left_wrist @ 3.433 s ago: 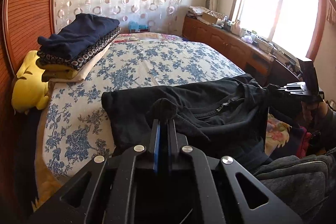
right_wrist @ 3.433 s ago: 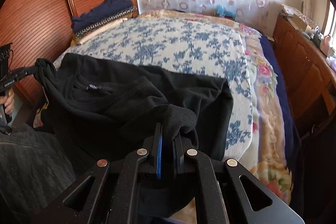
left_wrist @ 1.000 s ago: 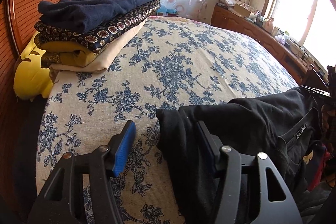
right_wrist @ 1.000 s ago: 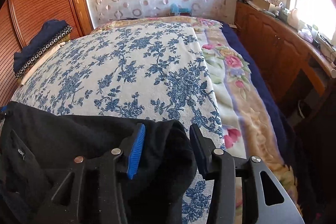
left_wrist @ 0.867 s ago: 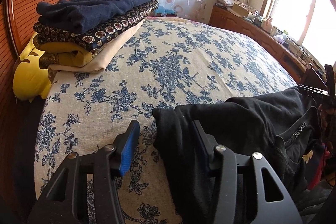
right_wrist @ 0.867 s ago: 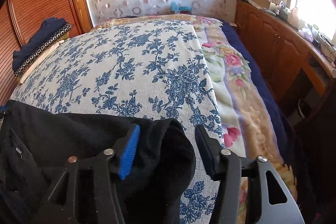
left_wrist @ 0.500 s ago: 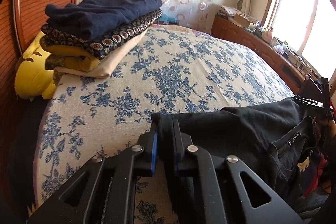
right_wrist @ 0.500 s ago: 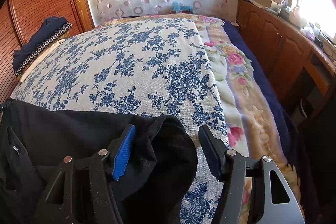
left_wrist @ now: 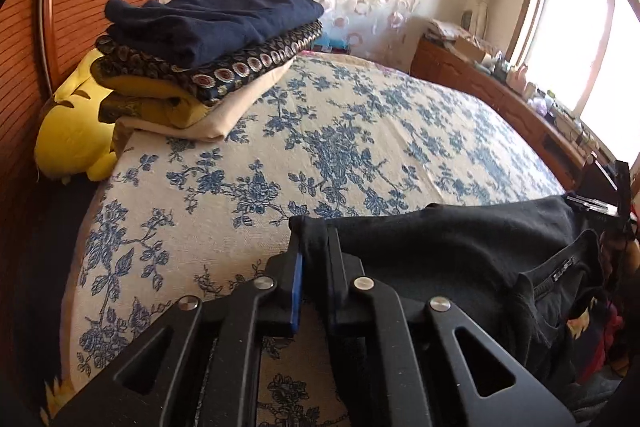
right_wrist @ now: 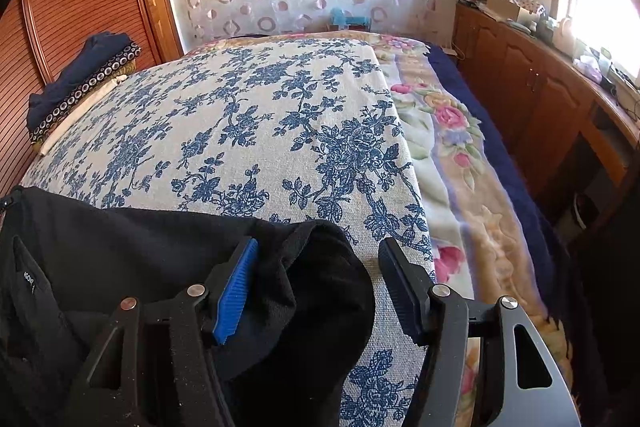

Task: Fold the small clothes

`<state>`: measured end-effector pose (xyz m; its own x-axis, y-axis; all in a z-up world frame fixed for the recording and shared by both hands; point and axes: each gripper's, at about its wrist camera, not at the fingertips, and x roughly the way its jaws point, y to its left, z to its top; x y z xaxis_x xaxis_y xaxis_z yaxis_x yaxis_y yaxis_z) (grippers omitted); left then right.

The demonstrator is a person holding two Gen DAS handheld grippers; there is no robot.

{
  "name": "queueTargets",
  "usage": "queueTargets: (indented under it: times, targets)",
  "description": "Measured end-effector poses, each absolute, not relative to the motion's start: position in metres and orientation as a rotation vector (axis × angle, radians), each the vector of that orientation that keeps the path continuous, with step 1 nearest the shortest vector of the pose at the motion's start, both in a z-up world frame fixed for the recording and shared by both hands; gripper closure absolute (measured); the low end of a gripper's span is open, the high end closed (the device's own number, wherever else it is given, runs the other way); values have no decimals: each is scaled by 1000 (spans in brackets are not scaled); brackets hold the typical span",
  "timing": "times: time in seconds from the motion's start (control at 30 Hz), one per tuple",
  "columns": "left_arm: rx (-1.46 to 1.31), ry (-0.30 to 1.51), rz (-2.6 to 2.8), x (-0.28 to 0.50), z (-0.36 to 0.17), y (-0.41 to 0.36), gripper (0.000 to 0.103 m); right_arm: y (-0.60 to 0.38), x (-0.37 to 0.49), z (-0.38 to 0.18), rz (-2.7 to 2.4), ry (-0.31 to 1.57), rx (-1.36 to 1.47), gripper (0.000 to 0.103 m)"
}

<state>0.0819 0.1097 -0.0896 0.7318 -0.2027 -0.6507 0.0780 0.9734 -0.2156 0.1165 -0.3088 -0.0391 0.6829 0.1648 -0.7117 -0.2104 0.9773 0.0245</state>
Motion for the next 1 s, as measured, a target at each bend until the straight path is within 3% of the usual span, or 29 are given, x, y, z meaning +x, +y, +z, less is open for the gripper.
queueTargets:
  times: [0.27, 0.33, 0.5, 0.63, 0.67, 0.7, 0.73, 0.83, 1.0]
  targets:
    - [-179, 757, -157, 85, -95, 110, 90, -310, 116, -40, 214, 789, -62, 39]
    - [-177, 775, -145, 88, -97, 110, 77, -310, 117, -40, 212, 792, -60, 39]
    - [-167, 787, -163, 90, -98, 107, 65, -308, 116, -38, 213, 807, -59, 39]
    - [-140, 785, -186, 89, -98, 100, 66, -306, 112, -37, 238, 809, -51, 39]
    - [-136, 785, -197, 89, -98, 98, 72, -305, 111, -37, 240, 808, -57, 40]
    - [-131, 792, -200, 89, -99, 97, 85, -305, 110, -37, 241, 808, -61, 44]
    - [-127, 794, -199, 89, -98, 97, 90, -305, 110, -37, 248, 807, -61, 53]
    - [-128, 785, -216, 84, -92, 95, 93, -303, 106, -35, 294, 819, -49, 90]
    - [-173, 705, -293, 52, -54, 98, 94, -309, 75, -16, 370, 754, 28, 93]
